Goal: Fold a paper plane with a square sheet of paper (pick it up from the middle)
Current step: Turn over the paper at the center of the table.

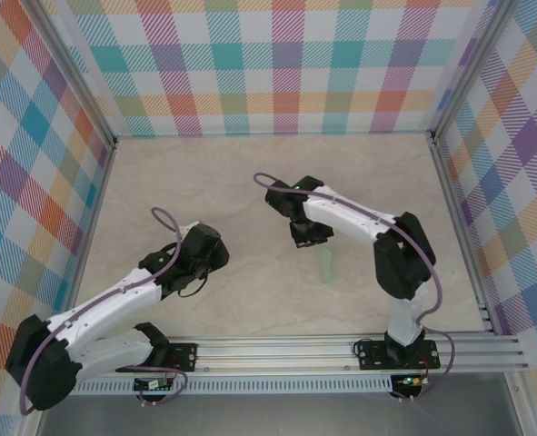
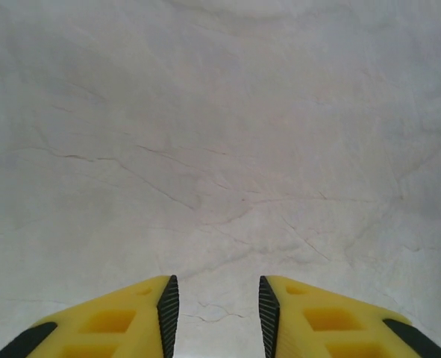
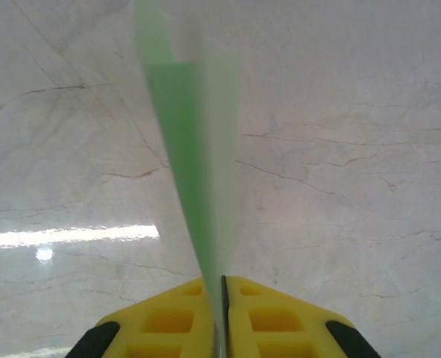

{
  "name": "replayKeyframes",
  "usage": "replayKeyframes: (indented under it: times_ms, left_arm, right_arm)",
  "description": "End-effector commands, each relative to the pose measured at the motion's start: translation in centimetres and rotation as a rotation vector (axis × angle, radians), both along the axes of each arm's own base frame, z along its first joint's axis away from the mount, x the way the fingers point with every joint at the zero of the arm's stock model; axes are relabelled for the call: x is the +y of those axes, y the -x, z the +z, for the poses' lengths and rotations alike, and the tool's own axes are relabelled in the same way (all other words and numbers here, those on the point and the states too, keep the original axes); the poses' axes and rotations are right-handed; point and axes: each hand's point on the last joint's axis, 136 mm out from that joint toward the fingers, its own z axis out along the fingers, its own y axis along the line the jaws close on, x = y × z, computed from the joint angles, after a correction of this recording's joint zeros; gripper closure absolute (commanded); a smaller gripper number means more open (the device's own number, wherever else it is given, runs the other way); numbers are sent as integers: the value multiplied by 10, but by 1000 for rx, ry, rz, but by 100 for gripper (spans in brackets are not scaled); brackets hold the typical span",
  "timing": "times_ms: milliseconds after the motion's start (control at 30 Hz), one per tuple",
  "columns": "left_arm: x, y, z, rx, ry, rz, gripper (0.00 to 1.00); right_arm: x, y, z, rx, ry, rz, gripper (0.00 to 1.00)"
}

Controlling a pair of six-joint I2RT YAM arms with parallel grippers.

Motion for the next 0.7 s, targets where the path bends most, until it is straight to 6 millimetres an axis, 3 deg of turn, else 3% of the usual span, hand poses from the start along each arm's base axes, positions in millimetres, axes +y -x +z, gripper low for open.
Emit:
replayKeyframes:
  times_ms: [0, 133, 233, 300, 433, 500, 567, 667]
  left_arm:
    - [44, 10, 7, -65, -36, 172, 56]
    - [67, 23, 13, -124, -18, 235, 51]
    - [73, 31, 12, -128, -4, 243, 50]
    - [71, 33, 8, -117, 6, 230, 49]
    - [61, 35, 1, -78, 19, 183, 47]
    - [52, 34, -2, -60, 30, 144, 45]
    - [40, 32, -3, -47, 52, 95, 43]
    - [22, 31, -8, -17, 87, 28, 40]
  right_arm:
    - [11, 7, -11, 31, 138, -4, 86]
    - [58, 15, -37, 93, 113, 12, 83]
    - [108, 20, -36, 98, -45, 86, 58]
    - [128, 23, -25, 110, -146, 114, 47]
    - [134, 24, 18, 31, -304, 178, 25]
    - [127, 25, 44, -47, -408, 191, 14]
    - [115, 28, 59, -90, -517, 190, 9]
    - [89, 25, 61, -93, -730, 117, 9]
